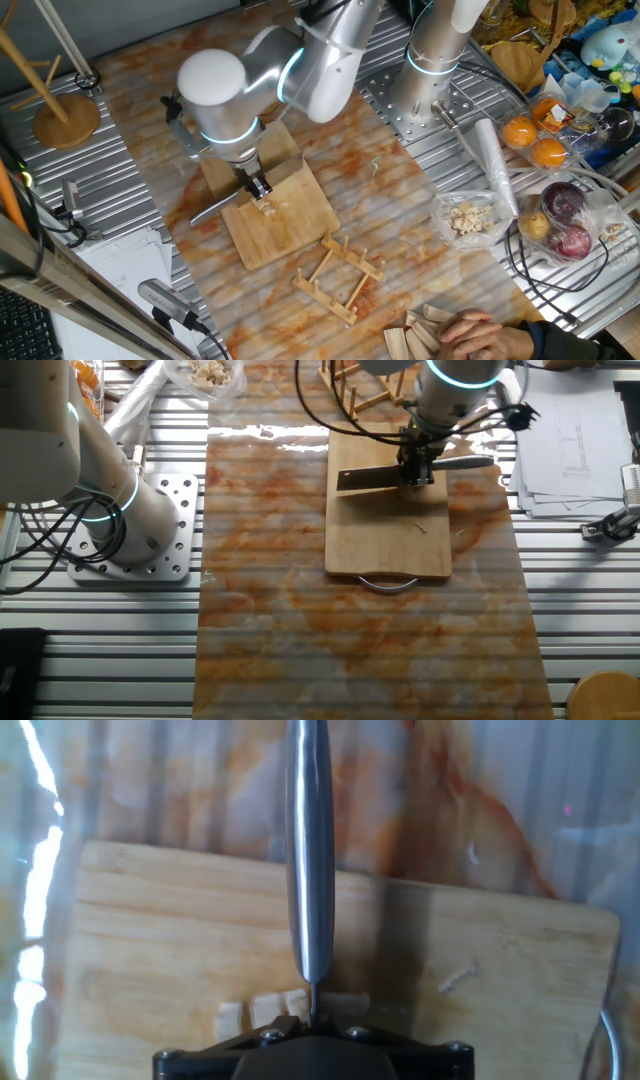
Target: Slice the lotus root
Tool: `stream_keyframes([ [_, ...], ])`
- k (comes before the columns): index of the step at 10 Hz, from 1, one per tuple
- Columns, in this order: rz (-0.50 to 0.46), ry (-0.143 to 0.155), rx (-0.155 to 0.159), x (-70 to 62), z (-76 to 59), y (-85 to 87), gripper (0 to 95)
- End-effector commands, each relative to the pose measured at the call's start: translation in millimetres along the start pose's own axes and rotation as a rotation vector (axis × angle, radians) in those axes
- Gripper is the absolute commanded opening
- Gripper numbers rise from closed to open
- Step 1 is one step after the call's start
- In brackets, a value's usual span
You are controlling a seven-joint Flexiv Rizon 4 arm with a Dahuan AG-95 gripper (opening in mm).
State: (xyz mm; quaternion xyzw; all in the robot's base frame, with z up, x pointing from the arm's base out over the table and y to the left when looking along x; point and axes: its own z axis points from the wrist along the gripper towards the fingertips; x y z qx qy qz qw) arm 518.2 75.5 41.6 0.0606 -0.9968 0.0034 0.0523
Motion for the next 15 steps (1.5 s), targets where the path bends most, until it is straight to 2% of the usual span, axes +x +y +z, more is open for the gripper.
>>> stream_keyframes([
  [1,-0.054,-0.014,-0.023,9.6,-19.6,-7.7,0.0],
  [2,-0.070,-0.006,-0.019,12.2,-33.5,-9.0,0.0],
  [3,-0.074,-0.006,-0.020,15.1,-40.5,-11.0,0.0],
  [4,-0.078,-0.010,-0.020,16.9,-41.6,-12.7,0.0],
  [6,-0.078,-0.009,-0.011,16.6,-40.1,-13.1,0.0],
  [10,-0.075,-0.025,0.010,13.0,-28.6,-15.5,0.0],
  [15,-0.080,-0.029,0.015,12.3,-23.2,-23.2,0.0],
])
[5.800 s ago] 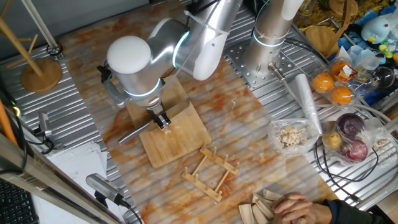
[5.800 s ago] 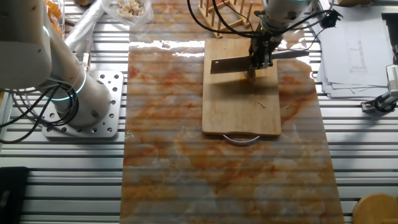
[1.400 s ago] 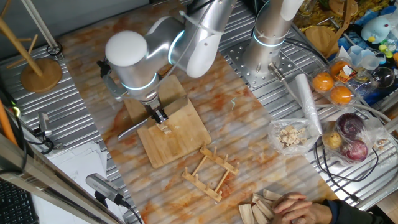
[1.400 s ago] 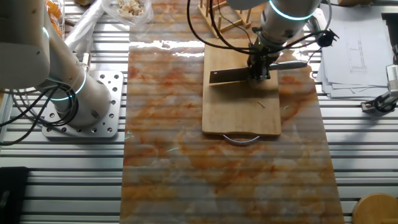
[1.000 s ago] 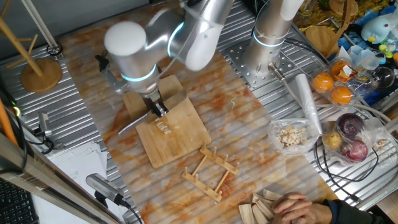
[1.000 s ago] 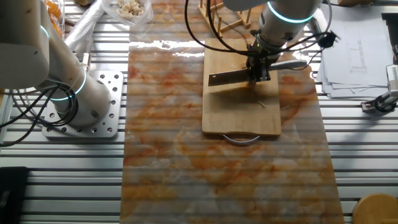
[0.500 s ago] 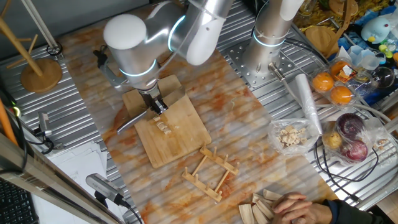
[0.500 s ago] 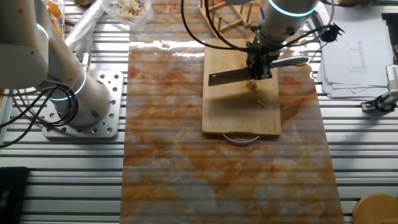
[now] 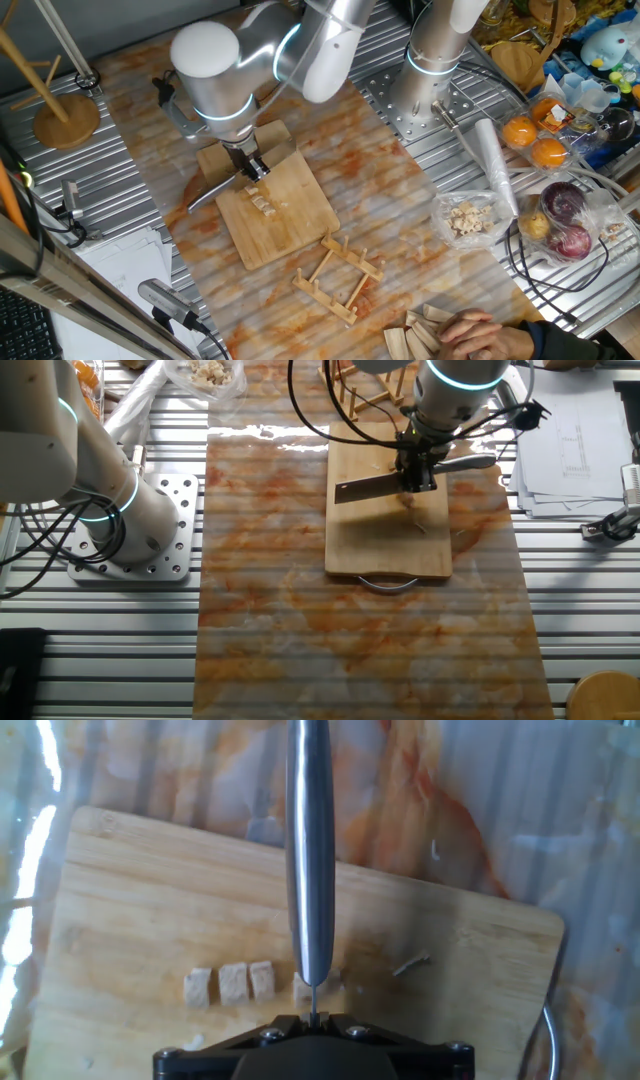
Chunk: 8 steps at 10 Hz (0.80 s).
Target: Slice the lotus root
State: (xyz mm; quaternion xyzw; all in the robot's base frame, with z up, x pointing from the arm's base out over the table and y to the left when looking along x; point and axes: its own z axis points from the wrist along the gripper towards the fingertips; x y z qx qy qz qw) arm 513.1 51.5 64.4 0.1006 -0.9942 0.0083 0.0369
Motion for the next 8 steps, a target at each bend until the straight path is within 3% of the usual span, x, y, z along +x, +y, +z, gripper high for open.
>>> stream_keyframes([
  [1,0.003,0.002,-0.001,1.8,0.1,0.2,0.0],
  [4,0.024,0.002,-0.005,-3.2,10.2,5.9,0.0],
  [8,0.018,0.017,0.003,-3.8,9.9,5.8,0.0],
])
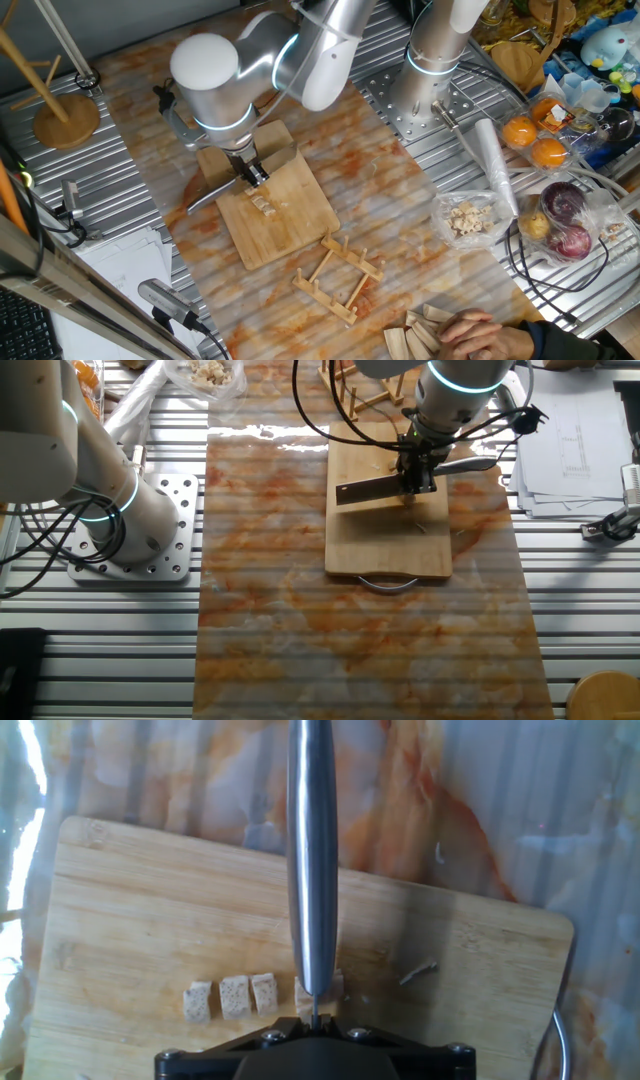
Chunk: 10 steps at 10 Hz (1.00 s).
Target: Slice the lotus root
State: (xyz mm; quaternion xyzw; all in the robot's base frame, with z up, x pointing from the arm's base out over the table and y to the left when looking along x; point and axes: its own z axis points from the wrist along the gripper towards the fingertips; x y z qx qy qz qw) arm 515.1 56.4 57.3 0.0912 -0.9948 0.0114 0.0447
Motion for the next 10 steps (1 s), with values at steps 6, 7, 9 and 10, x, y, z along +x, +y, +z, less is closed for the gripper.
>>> stream_keyframes([
  [6,-0.036,-0.008,-0.021,2.4,-7.9,-5.4,0.0],
  [7,-0.040,-0.009,-0.021,2.4,-7.9,-5.4,0.0],
  [9,-0.060,-0.008,-0.029,2.4,-7.9,-5.4,0.0],
  [10,-0.076,-0.007,-0.030,2.4,-7.9,-5.4,0.0],
])
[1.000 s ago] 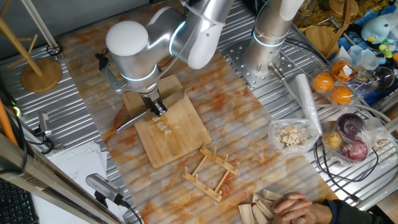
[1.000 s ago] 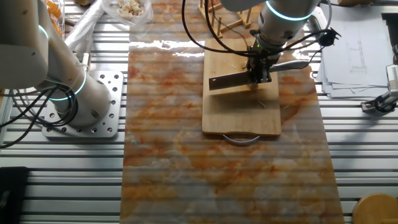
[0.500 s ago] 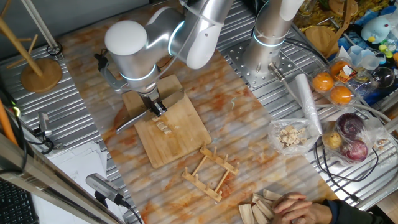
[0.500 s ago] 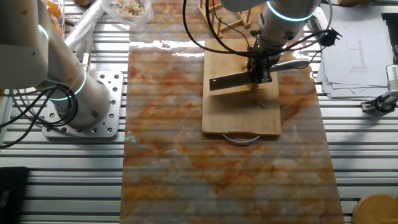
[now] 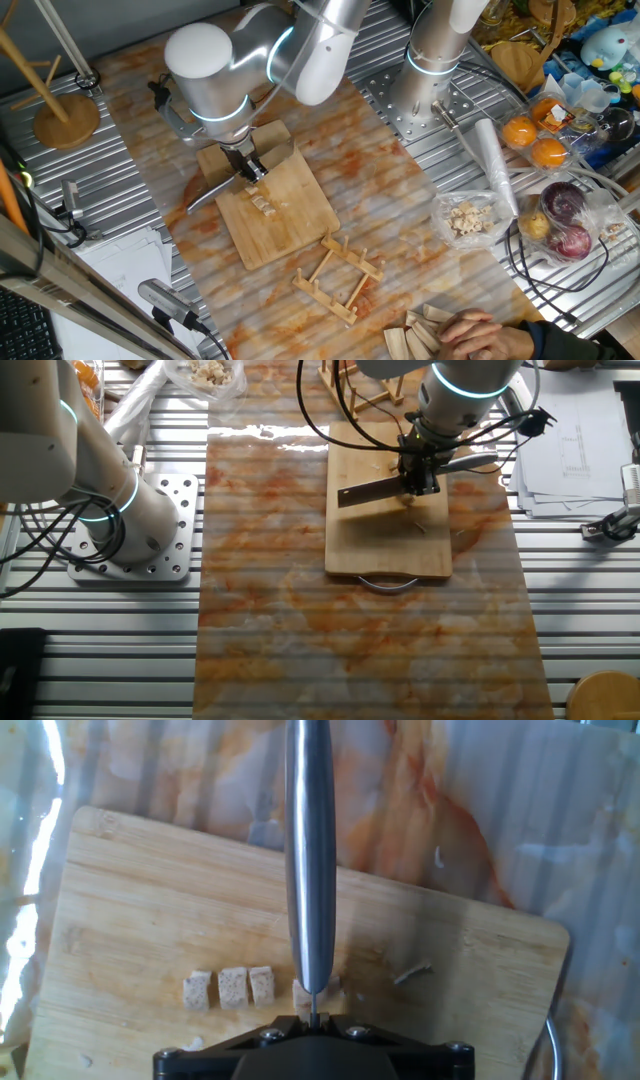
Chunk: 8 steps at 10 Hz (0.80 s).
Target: Slice the lotus root
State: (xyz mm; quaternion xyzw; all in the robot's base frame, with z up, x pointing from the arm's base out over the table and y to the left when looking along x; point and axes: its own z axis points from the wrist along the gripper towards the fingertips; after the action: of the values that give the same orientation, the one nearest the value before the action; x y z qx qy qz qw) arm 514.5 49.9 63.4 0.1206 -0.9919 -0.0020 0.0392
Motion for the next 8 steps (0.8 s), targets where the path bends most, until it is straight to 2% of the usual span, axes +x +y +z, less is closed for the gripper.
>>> stream_keyframes([
  [1,-0.023,0.014,-0.013,0.0,-2.1,1.0,0.0],
  [2,-0.029,0.029,-0.027,0.0,-2.1,1.0,0.0],
  [4,-0.036,0.048,-0.025,0.0,-2.1,1.0,0.0],
  [7,-0.036,0.049,-0.026,0.0,-2.1,1.0,0.0],
  [8,-0.036,0.049,-0.029,-1.2,2.2,0.1,0.0],
])
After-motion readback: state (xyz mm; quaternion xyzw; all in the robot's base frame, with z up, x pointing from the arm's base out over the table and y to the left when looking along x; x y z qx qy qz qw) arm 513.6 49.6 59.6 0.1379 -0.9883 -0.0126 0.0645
